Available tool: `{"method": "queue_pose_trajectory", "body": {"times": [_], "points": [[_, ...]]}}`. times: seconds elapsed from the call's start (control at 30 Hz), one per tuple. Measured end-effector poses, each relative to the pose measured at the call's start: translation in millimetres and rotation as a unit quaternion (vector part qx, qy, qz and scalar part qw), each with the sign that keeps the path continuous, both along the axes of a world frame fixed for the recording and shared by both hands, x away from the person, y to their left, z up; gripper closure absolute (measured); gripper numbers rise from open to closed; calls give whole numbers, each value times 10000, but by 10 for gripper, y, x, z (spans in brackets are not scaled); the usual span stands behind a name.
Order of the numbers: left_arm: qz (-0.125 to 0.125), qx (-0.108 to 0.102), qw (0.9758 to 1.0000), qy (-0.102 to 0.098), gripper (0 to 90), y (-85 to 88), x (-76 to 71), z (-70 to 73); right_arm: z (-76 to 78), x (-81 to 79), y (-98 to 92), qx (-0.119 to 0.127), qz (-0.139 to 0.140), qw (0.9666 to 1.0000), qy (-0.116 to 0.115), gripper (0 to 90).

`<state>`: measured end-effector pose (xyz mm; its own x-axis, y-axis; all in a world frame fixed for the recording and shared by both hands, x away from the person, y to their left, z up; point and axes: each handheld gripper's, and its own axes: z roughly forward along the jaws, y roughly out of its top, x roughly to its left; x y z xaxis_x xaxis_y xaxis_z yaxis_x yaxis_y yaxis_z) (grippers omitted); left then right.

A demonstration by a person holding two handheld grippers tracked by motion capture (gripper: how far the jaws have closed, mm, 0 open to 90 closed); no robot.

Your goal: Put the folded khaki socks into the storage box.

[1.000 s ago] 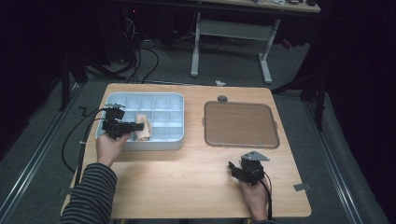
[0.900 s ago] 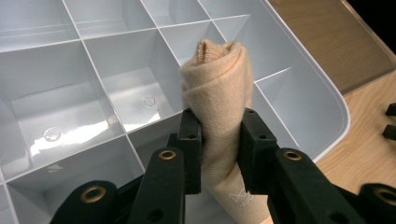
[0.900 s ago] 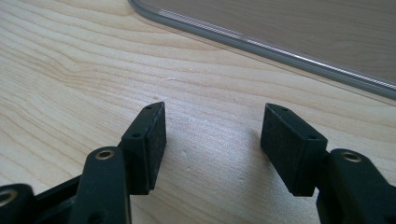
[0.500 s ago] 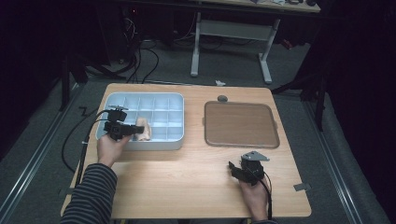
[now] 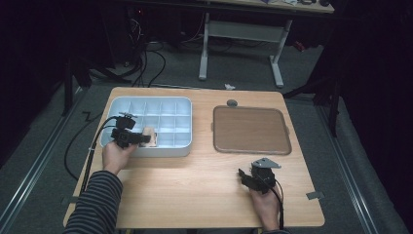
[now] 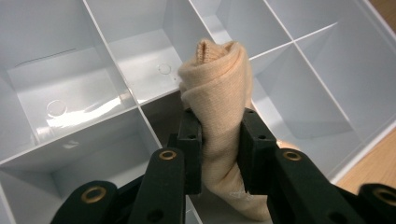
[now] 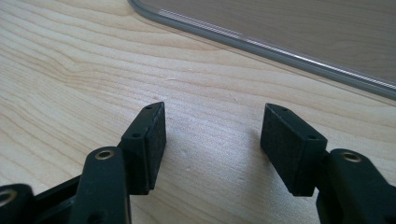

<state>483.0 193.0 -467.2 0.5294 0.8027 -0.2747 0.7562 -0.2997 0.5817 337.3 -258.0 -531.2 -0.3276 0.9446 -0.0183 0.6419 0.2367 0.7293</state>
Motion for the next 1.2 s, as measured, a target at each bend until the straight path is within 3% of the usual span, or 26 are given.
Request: {"method": "queue_pose_trajectory", "body": {"times": [0.33,0.5,0.63,0.83,1.2], "points": [[-91,289,9995,-46,734,-48,13,-46,0,0,-1,-4,3,10000,-2,408],[-180,427,9989,39,731,-81,39,-66,0,0,0,-5,3,10000,-3,407],[-223,591,9980,-39,715,-115,29,-79,0,0,0,-4,3,10000,-2,407],[-216,484,9986,-45,659,-112,19,-72,0,-1,0,-6,0,10000,-2,406],[122,253,9985,-468,609,-32,-81,74,0,-1,1,-6,-1,10000,-3,407]]}}
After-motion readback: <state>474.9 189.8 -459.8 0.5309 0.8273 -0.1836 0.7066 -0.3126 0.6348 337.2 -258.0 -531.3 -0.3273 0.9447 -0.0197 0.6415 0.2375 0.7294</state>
